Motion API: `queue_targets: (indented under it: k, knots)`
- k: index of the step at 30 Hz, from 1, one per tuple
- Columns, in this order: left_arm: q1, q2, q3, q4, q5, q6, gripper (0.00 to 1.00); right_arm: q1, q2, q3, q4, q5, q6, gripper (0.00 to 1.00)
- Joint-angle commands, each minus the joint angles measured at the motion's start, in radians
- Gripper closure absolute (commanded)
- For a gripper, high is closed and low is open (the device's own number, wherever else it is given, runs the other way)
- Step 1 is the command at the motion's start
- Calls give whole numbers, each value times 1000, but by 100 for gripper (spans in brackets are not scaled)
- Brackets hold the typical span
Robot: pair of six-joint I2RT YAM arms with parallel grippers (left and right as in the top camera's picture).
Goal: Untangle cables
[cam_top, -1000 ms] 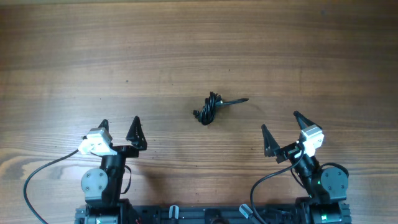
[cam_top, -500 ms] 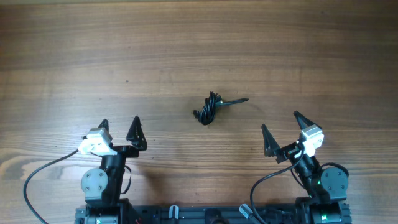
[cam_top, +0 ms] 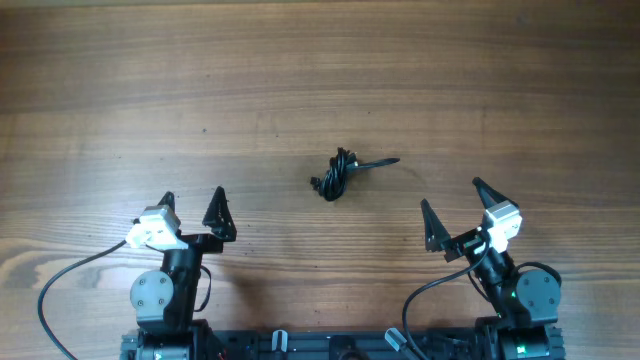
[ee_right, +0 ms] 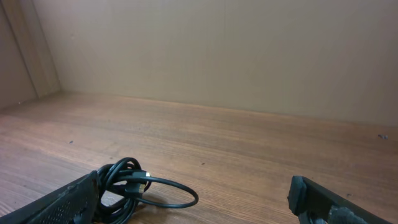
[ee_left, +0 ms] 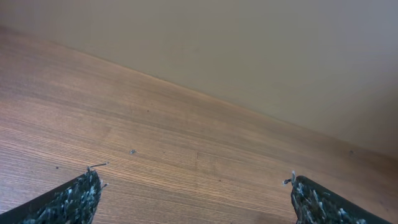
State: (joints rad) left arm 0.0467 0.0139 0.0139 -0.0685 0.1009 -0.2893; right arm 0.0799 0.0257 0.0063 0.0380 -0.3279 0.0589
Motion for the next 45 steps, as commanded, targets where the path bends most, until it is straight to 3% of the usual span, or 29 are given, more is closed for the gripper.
queue_targets:
  k: [1, 13, 26, 34, 45]
  knots:
    - [-6, -6, -7, -3, -13, 21, 0, -1, -12, -1, 12, 13, -3, 0]
    - [-5, 42, 80, -44, -13, 21, 0, -1, -12, 37, 29, -6, -3, 0]
    - [-6, 341, 354, -132, 41, 21, 0, -1, 30, 99, 28, -29, 5, 0]
    - [-6, 523, 538, -203, 93, 21, 0, -1, 204, 227, 28, -33, 8, 0]
    - [-6, 785, 844, -420, 211, 21, 0, -1, 612, 536, -21, -162, 8, 0]
